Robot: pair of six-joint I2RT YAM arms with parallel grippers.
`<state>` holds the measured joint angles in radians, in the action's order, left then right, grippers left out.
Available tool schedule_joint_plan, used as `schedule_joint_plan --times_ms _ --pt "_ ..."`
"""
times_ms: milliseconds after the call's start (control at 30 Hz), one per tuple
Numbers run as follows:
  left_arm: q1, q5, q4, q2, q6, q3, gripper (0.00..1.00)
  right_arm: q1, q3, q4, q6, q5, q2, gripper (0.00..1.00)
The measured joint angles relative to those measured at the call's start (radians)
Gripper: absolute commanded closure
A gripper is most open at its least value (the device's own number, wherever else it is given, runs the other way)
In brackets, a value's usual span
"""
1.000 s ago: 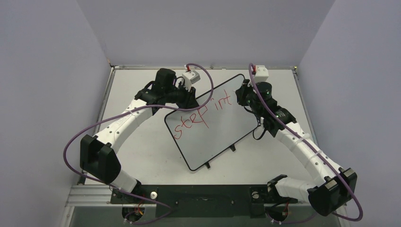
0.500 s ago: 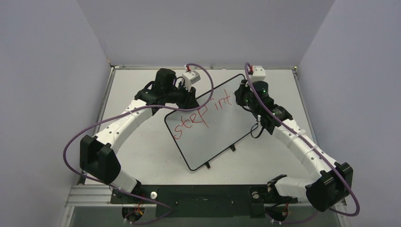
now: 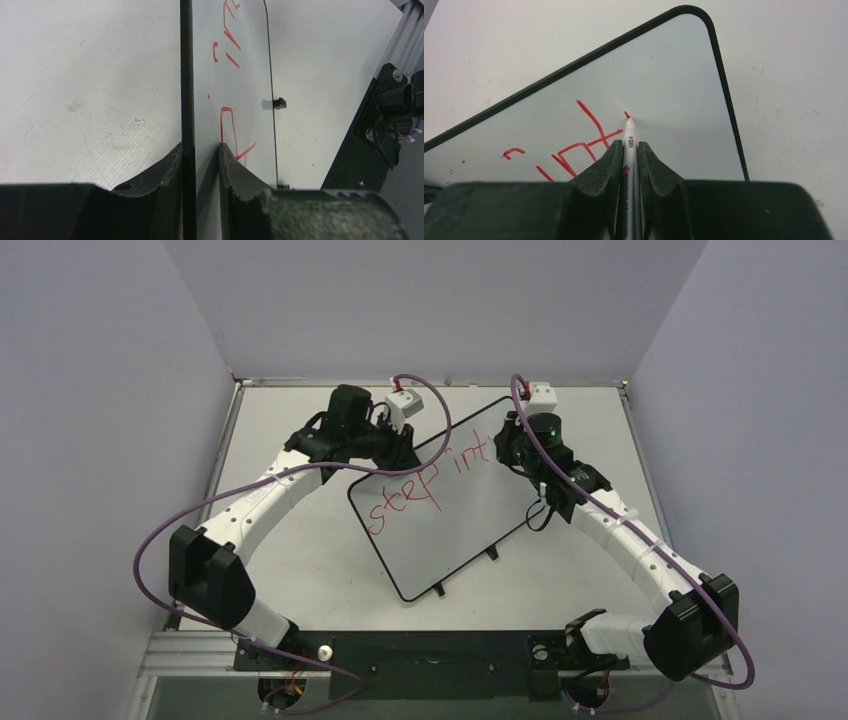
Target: Write a sentence on the whiteboard
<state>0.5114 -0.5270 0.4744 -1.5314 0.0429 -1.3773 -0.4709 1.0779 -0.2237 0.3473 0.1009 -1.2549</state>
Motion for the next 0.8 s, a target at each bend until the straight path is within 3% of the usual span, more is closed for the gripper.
schedule_joint_plan --times_ms 800 --pt "-0.003 0.013 0.007 0.0 -0.013 0.003 1.0 0.013 -0.105 0.029 0.008 0.014 0.013 1.0"
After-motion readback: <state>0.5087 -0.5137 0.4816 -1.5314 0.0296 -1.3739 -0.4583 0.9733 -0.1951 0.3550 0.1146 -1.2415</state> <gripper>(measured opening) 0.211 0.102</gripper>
